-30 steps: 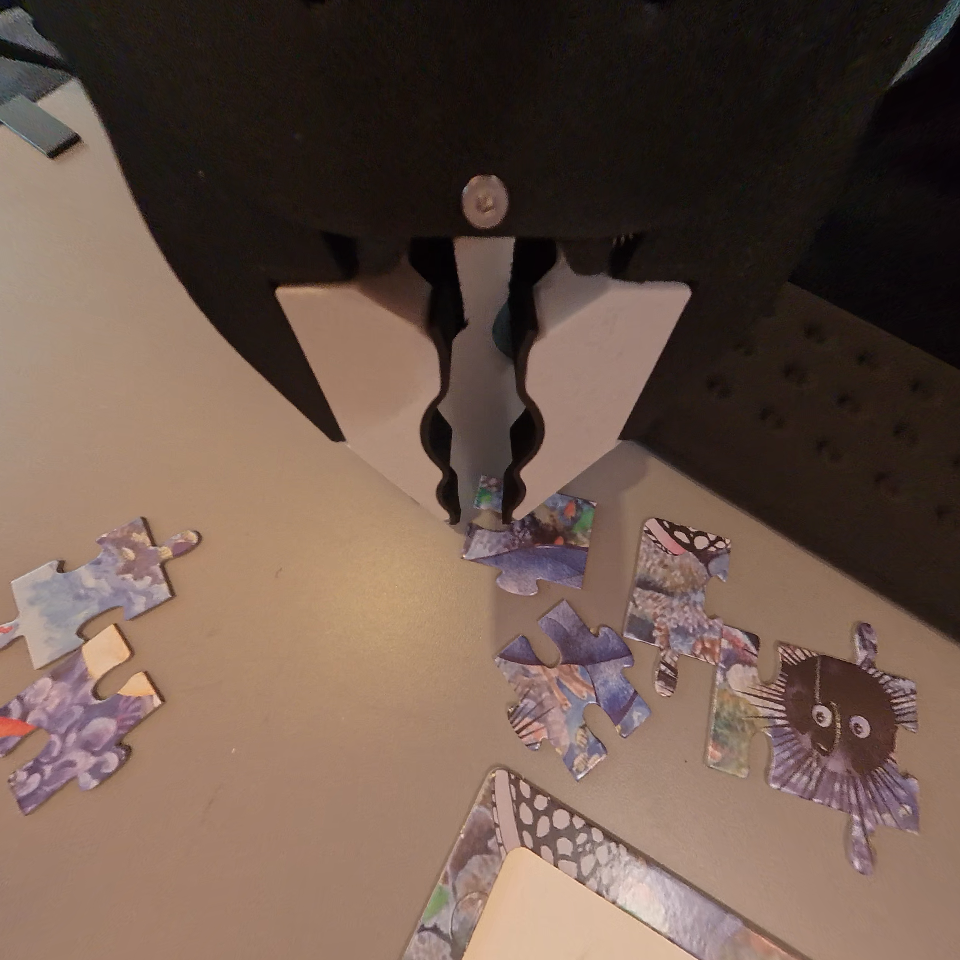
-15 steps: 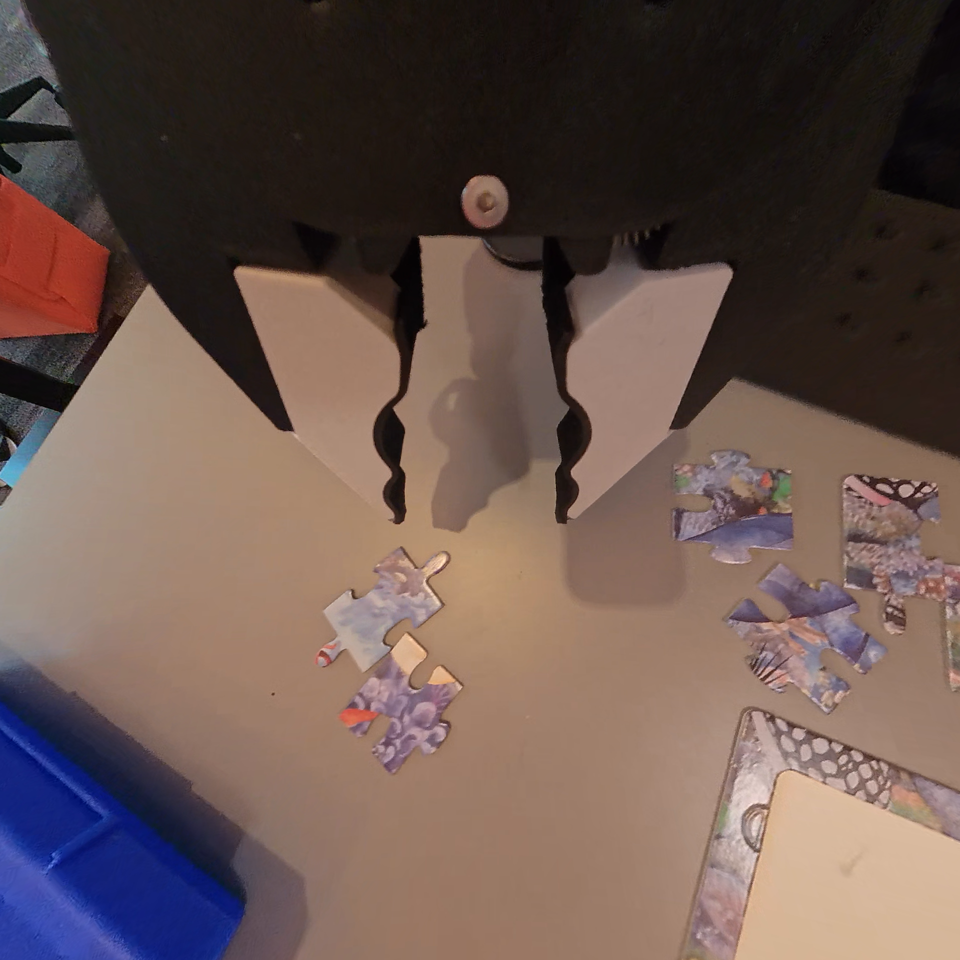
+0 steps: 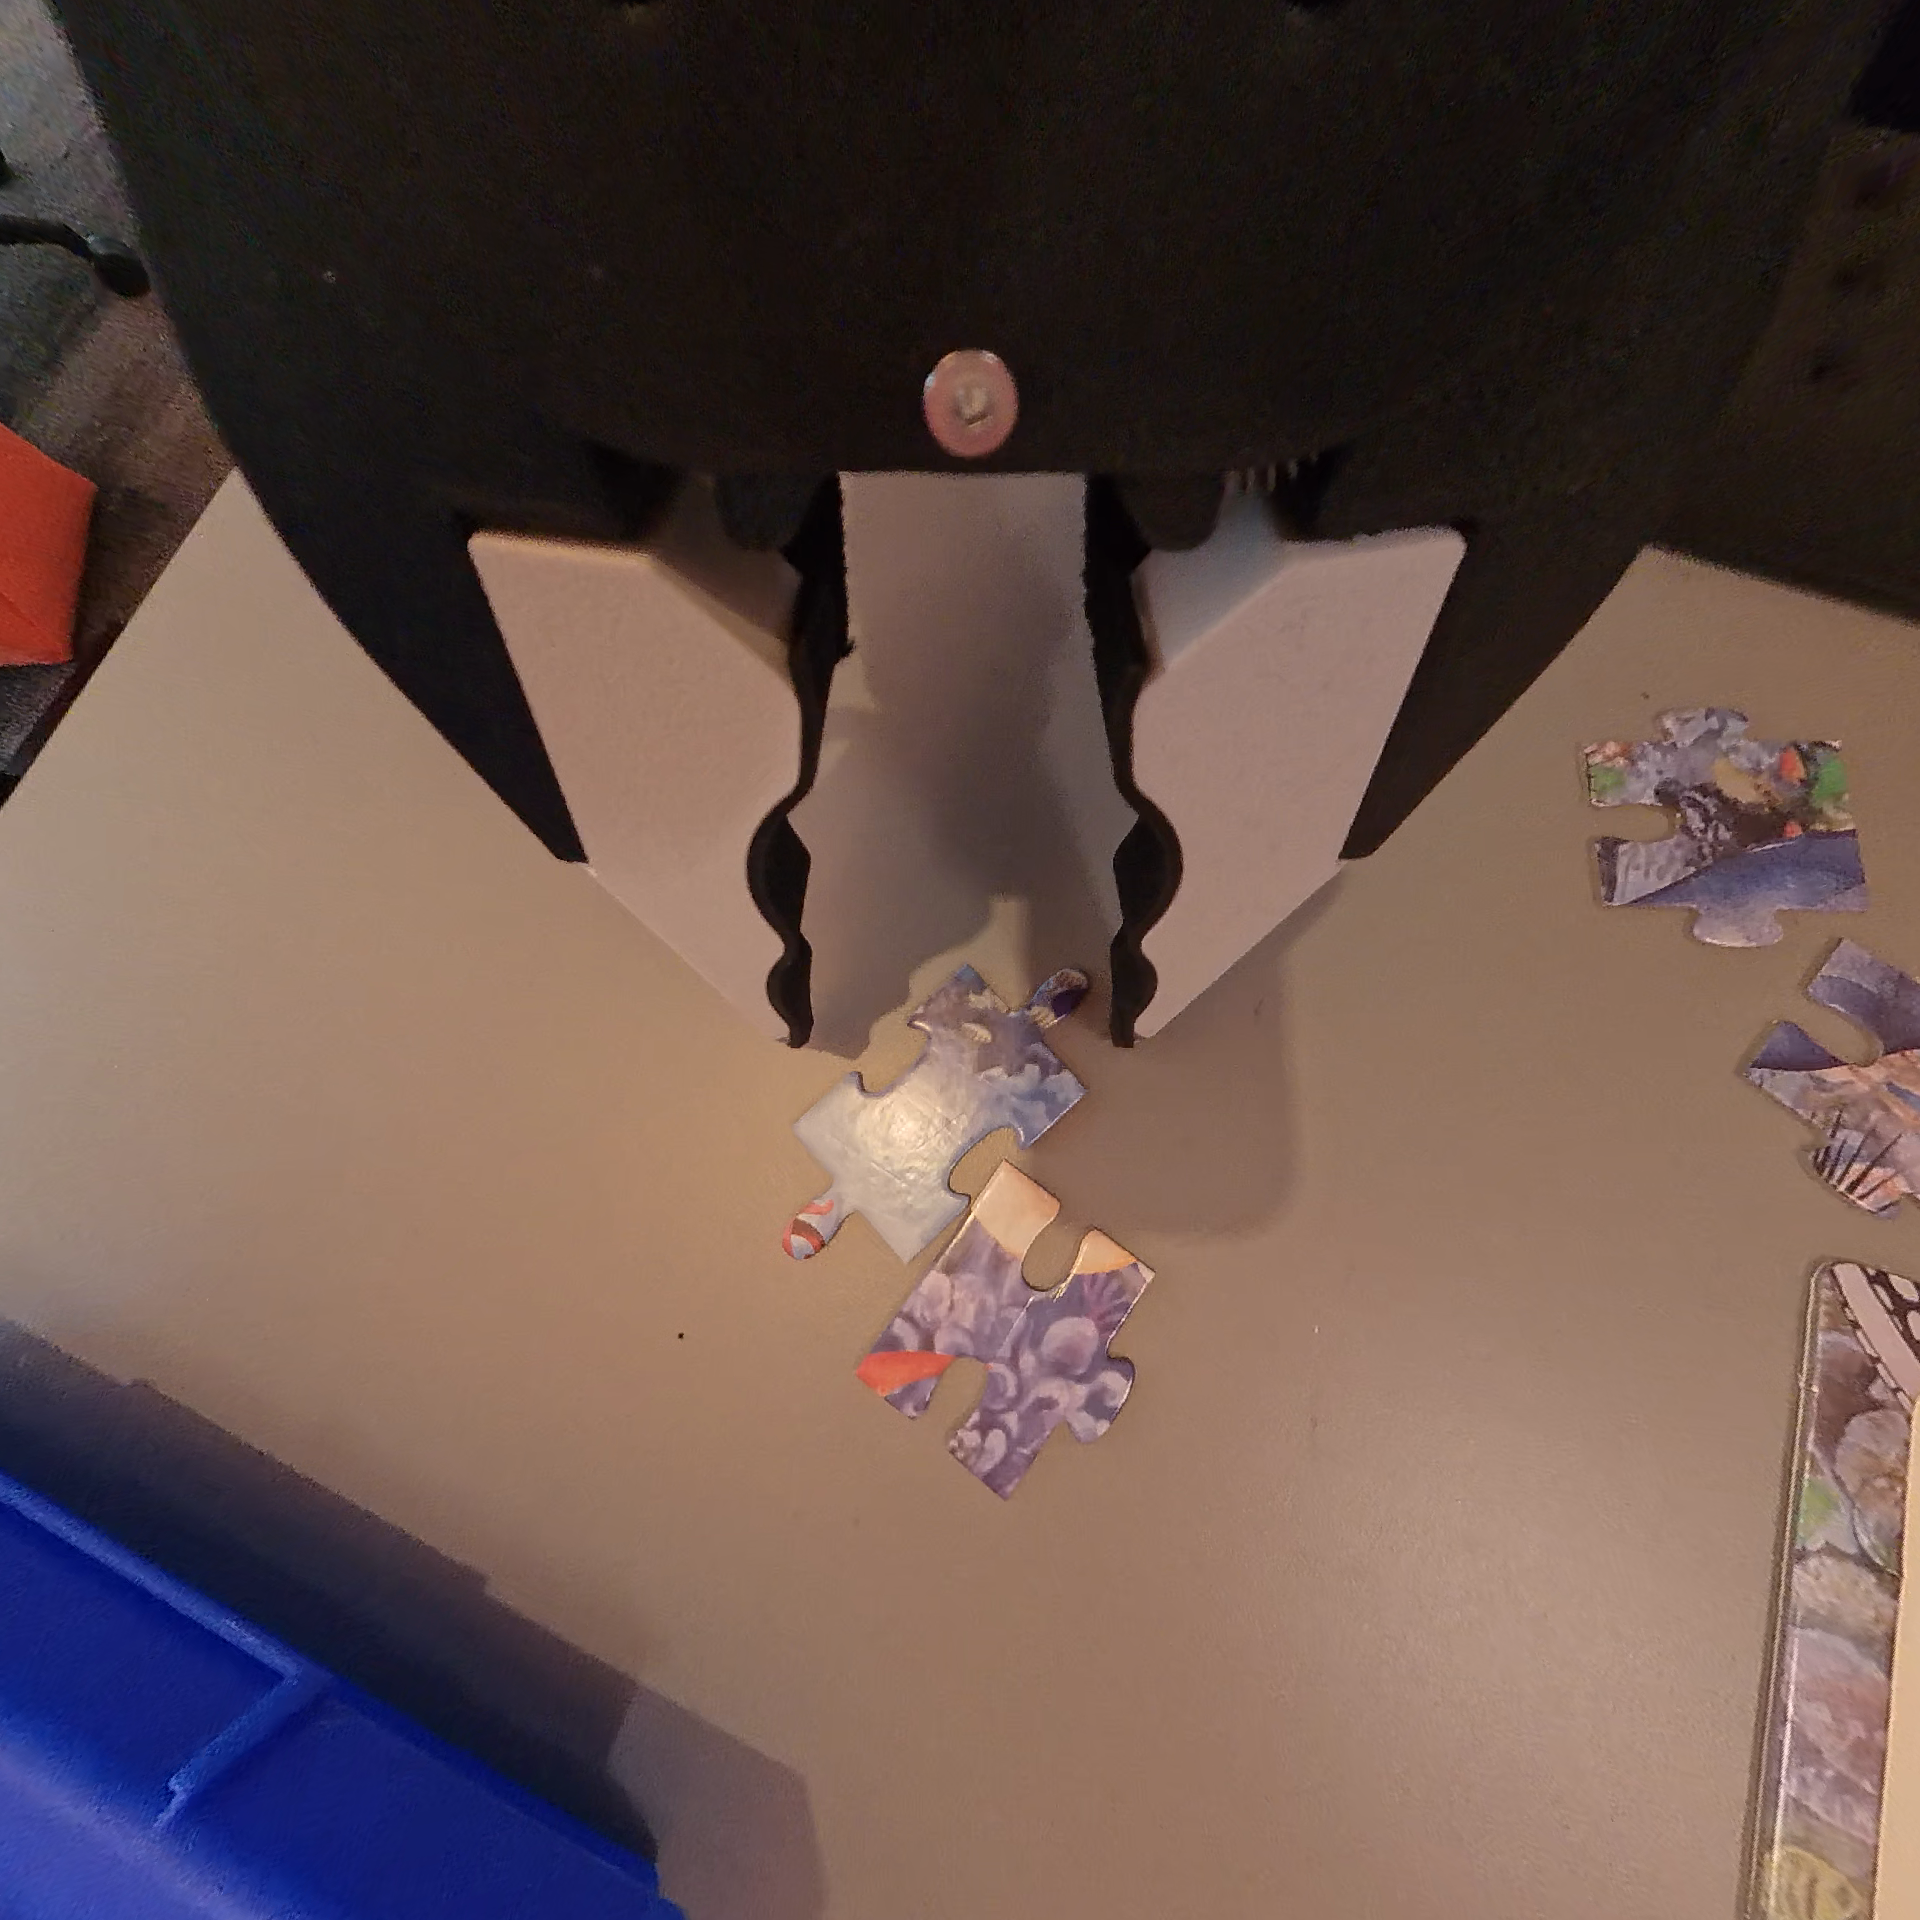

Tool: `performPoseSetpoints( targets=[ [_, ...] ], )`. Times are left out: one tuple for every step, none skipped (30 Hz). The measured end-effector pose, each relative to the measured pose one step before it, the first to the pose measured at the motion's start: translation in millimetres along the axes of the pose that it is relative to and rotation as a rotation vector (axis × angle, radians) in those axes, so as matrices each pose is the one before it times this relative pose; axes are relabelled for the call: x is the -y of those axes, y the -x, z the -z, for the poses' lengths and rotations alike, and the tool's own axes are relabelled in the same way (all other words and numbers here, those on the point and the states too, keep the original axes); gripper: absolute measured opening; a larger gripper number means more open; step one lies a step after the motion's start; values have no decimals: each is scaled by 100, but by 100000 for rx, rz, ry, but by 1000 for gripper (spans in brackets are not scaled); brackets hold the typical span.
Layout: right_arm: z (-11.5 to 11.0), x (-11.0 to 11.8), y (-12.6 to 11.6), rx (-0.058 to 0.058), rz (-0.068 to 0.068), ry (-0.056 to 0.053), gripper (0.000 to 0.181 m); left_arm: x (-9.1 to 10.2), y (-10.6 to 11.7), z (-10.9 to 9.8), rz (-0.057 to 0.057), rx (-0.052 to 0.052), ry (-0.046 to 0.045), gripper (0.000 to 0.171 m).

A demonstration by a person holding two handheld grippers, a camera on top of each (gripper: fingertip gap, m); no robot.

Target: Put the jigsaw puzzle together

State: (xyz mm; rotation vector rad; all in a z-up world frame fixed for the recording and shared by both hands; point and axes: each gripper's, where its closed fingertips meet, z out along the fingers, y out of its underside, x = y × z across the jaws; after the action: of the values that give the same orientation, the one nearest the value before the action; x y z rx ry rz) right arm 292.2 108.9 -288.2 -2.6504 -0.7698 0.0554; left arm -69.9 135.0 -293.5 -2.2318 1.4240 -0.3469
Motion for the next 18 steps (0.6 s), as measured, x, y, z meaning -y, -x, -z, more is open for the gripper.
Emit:
performPoseSetpoints(
  targets=[
    [-151,-5,-83,-547,341,454,57,9,5,-5,19,-16,-38,118],
    [-12,117,-20,240,6,-324,56,6,-5,-3,32,-18,-45,118],
    [8,-54,-234,-973,82,947,56,4,-1,-2,8,-2,-29,118],
    [82,102,-327,-1732,512,246,56,4,9,-3,13,4,-6,118],
    [159,365,-154,-928,906,-1181,56,-3,-1,-10,16,0,-18,118],
    [186,533,93,471,833,-1862,56,6,8,-4,22,7,-16,118],
    [125,564,177,759,1205,-1728,56,-1,1,1,14,11,10,118],
    [8,494,133,407,1668,-988,58,4,-3,-3,6,15,28,118],
    [-140,381,139,601,1554,-167,59,-2,1,1,8,15,16,118],
    [-258,315,185,1181,1137,145,61,-5,4,3,17,3,-22,118],
    [-329,324,159,1465,633,-72,62,-5,5,3,16,15,-17,118],
    [-365,275,144,1542,416,17,62,3,-7,10,0,10,-13,118],
    [-363,163,106,1181,663,515,64,-4,3,3,2,-6,-28,118],
    [-291,196,105,721,1539,223,64,-1,2,1,-5,-18,-49,118],
    [-225,292,148,700,1824,-582,65,-8,19,5,4,-21,-84,118],
    [-209,260,149,1000,886,-463,65,7,2,-3,3,-16,-107,118],
    [-174,143,106,1174,-149,159,65,4,12,-2,0,-8,-59,118],
    [-104,102,90,1365,-772,209,64,0,0,0,-10,-7,-1,118]
  ],
)
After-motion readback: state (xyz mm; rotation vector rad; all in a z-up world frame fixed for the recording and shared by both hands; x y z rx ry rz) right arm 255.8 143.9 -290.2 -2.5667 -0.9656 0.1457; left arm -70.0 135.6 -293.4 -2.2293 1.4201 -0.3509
